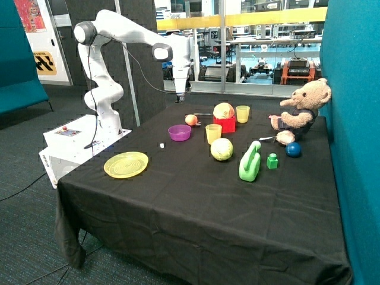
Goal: Roll the dices in the bowl
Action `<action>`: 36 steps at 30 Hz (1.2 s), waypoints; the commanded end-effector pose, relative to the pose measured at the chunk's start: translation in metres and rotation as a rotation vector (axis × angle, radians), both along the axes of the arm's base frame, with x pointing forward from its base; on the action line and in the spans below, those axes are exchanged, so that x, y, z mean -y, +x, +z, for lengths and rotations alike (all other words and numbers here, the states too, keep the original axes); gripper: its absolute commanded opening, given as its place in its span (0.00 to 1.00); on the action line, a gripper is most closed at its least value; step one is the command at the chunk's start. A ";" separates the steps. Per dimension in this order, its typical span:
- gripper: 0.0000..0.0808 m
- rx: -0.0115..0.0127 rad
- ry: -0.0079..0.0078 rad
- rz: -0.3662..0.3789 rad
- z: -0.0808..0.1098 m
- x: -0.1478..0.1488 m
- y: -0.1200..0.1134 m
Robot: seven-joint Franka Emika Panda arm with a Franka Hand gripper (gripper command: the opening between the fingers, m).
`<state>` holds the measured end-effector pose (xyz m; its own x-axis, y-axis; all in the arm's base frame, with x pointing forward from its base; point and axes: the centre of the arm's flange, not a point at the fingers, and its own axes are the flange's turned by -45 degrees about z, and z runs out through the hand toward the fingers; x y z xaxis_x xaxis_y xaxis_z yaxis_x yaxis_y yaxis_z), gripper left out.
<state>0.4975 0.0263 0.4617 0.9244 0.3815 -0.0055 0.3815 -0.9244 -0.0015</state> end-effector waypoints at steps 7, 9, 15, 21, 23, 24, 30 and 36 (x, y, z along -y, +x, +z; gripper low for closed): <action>0.00 0.0057 0.0006 -0.050 -0.011 0.027 0.007; 0.00 0.0057 0.0006 -0.048 -0.013 0.025 0.008; 0.06 0.0057 0.0006 -0.033 -0.017 0.020 0.009; 0.63 0.0057 0.0007 -0.010 -0.020 0.013 0.007; 0.69 0.0057 0.0007 -0.007 -0.020 0.011 0.007; 0.70 0.0057 0.0007 -0.006 -0.021 0.010 0.007; 0.71 0.0057 0.0007 -0.003 -0.020 0.009 0.008; 0.70 0.0057 0.0007 -0.009 -0.023 0.013 0.008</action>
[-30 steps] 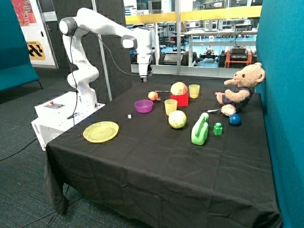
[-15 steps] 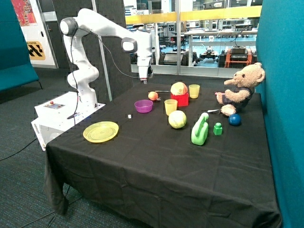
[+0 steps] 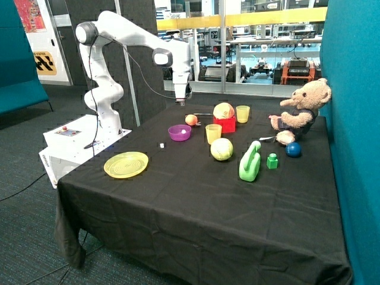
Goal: Roll the dices in the bowl
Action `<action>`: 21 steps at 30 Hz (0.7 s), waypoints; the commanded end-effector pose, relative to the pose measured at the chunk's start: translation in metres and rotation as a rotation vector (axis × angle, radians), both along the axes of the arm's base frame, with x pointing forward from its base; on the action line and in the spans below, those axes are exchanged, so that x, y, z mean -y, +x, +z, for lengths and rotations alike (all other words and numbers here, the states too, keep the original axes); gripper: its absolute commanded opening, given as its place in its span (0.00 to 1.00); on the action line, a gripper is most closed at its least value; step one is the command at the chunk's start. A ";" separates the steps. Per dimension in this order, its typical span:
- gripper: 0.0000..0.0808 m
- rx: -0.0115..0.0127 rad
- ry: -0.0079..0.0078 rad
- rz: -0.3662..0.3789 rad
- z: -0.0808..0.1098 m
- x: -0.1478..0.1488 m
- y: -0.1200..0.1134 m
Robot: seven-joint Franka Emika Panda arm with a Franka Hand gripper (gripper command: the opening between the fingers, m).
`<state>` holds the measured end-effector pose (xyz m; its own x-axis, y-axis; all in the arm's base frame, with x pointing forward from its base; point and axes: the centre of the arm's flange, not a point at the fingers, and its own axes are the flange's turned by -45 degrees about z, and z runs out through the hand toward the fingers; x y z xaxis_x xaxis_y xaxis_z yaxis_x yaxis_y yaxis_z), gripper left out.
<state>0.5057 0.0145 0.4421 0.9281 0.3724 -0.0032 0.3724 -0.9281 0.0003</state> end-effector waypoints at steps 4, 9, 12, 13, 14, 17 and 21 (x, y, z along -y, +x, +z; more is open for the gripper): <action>0.69 0.0028 0.0015 0.000 -0.004 0.003 -0.001; 0.65 0.0028 0.0015 0.005 -0.006 0.007 -0.002; 0.64 0.0028 0.0015 0.007 -0.008 0.009 -0.003; 0.63 0.0028 0.0015 0.007 -0.009 0.010 -0.004; 0.62 0.0028 0.0015 0.007 -0.010 0.012 -0.005; 0.56 0.0028 0.0015 0.013 -0.015 0.018 -0.010; 0.53 0.0028 0.0015 0.009 -0.023 0.029 -0.020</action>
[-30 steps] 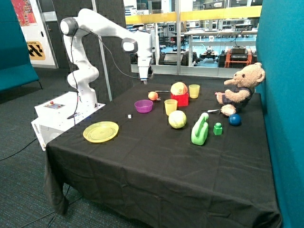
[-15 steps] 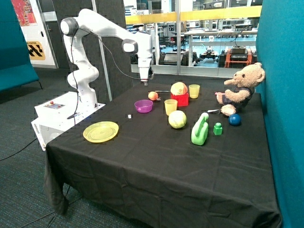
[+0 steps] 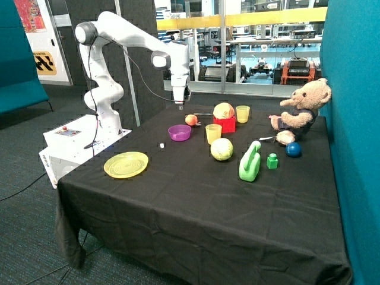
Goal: Roll the dices in the bowl
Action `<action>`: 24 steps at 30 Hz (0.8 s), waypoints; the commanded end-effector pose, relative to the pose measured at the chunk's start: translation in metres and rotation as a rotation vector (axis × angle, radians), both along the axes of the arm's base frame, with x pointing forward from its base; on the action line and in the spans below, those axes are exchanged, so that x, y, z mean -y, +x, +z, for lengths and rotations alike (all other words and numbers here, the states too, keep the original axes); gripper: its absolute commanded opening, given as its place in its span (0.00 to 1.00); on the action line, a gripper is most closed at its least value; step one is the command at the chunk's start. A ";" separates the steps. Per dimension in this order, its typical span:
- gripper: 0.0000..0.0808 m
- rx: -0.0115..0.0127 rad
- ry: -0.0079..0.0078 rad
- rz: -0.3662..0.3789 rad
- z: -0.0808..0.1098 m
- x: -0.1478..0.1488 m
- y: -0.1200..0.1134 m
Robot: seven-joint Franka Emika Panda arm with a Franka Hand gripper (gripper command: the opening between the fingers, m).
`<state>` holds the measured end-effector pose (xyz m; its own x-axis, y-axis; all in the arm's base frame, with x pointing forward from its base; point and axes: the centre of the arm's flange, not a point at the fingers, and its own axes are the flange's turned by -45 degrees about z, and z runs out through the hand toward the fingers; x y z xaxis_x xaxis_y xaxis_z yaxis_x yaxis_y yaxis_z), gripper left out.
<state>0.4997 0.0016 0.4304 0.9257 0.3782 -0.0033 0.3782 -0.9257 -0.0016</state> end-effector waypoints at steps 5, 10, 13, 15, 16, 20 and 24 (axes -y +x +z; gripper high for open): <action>0.45 0.0037 -0.0002 0.016 -0.024 0.032 -0.029; 0.41 0.0037 -0.0002 0.016 -0.035 0.049 -0.040; 0.42 0.0037 -0.0002 0.014 -0.039 0.060 -0.042; 0.42 0.0037 -0.0002 0.015 -0.041 0.067 -0.042; 0.40 0.0037 -0.0002 0.013 -0.041 0.070 -0.042; 0.41 0.0037 -0.0002 0.007 -0.043 0.084 -0.041; 0.42 0.0037 -0.0003 -0.037 -0.047 0.099 -0.036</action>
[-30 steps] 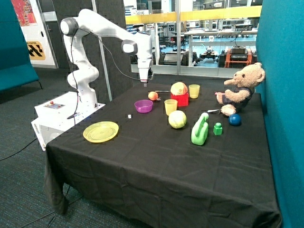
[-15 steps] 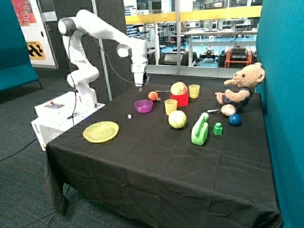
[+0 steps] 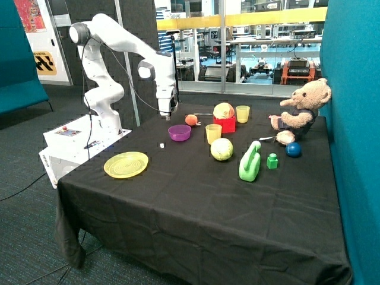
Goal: Roll the dices in the bowl
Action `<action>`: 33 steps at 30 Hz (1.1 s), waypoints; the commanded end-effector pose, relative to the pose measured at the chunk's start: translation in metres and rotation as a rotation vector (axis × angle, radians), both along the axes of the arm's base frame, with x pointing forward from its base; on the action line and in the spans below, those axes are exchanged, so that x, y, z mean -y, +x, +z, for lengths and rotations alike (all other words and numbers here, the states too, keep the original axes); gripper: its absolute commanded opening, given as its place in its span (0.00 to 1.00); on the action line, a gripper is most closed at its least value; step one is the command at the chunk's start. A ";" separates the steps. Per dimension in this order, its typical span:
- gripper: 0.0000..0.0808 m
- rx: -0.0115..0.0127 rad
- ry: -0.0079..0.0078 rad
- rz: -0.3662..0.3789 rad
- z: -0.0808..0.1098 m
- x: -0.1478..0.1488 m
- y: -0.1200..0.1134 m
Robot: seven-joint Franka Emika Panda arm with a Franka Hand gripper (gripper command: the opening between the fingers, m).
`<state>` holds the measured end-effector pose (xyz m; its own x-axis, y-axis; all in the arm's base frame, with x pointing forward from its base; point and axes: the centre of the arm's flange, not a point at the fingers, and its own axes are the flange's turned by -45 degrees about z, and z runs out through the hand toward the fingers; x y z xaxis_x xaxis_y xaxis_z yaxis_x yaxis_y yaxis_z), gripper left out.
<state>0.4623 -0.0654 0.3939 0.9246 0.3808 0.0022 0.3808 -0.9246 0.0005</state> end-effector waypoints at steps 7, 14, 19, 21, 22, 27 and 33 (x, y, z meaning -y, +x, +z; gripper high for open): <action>0.45 -0.0023 -0.0004 -0.066 -0.024 0.055 0.006; 0.48 -0.0023 -0.0004 -0.056 -0.037 0.065 0.003; 0.51 -0.0023 -0.0004 -0.045 -0.050 0.064 0.000; 0.52 -0.0023 -0.0004 -0.047 -0.056 0.063 -0.002; 0.54 -0.0023 -0.0004 -0.048 -0.059 0.063 -0.004; 0.63 -0.0023 -0.0004 -0.060 -0.071 0.062 -0.009; 0.72 -0.0023 -0.0003 -0.100 -0.090 0.057 -0.016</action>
<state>0.4556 -0.1249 0.3297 0.9469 0.3214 -0.0022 0.3214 -0.9469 0.0011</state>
